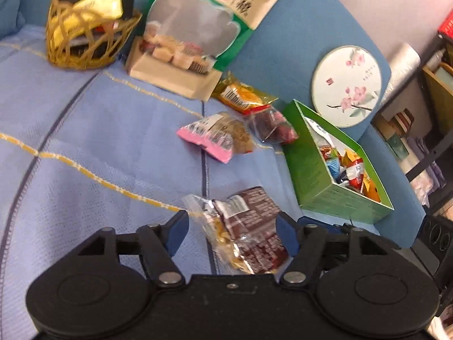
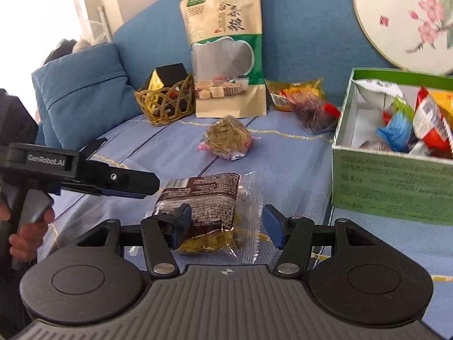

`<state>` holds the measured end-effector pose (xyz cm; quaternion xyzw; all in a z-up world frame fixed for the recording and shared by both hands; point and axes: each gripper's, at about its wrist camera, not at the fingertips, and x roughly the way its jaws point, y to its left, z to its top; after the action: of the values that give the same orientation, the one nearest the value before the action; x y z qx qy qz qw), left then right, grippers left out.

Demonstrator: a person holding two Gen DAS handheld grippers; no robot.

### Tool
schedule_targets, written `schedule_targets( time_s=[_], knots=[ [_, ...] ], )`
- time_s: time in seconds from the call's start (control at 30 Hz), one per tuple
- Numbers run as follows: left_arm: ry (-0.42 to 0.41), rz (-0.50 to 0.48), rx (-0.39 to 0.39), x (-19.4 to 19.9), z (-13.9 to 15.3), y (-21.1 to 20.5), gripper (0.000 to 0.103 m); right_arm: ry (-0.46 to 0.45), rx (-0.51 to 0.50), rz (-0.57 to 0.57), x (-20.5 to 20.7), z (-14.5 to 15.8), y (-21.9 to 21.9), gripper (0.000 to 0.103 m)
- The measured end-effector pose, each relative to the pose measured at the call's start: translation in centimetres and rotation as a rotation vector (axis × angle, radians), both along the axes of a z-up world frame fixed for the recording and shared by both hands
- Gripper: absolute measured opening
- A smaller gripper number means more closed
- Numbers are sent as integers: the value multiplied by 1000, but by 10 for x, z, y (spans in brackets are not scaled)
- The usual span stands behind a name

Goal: Organize snacks
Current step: 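Carry the brown-labelled packet with the left tool and release it into the box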

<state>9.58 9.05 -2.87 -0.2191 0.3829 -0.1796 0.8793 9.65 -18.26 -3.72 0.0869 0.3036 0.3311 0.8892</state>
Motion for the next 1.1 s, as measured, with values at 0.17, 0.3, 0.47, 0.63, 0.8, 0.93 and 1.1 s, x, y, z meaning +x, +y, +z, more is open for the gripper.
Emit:
schedule_targets(
  time_s=[0.17,0.3,0.47,0.63,0.8,0.93,1.1],
  knots=[
    [-34,-44,-7,-3,-9,0,81,87,77,-27,11,-9,-7,96],
    [-25,-72,-44,-3,-13,-1,67,108,86,2,11,-7,-5,98],
    [-25,-37,-72,0,-18,-1,67,134,96,-11,14,-12,-6,95],
    [-37,-11,-17,-1,-12,-14,42,84,53,31,6,1,4,59],
    [-122,5,-62,-1,21,-26,36,-59,64,-7,-3,32,-17,54],
    [-198,-61,-34,20,51,-63,36,-154,82,-111,-3,51,-49,54],
    [-250,-162,-18,53,74,-122,37,-204,117,-278,3,62,-97,54]
  ],
)
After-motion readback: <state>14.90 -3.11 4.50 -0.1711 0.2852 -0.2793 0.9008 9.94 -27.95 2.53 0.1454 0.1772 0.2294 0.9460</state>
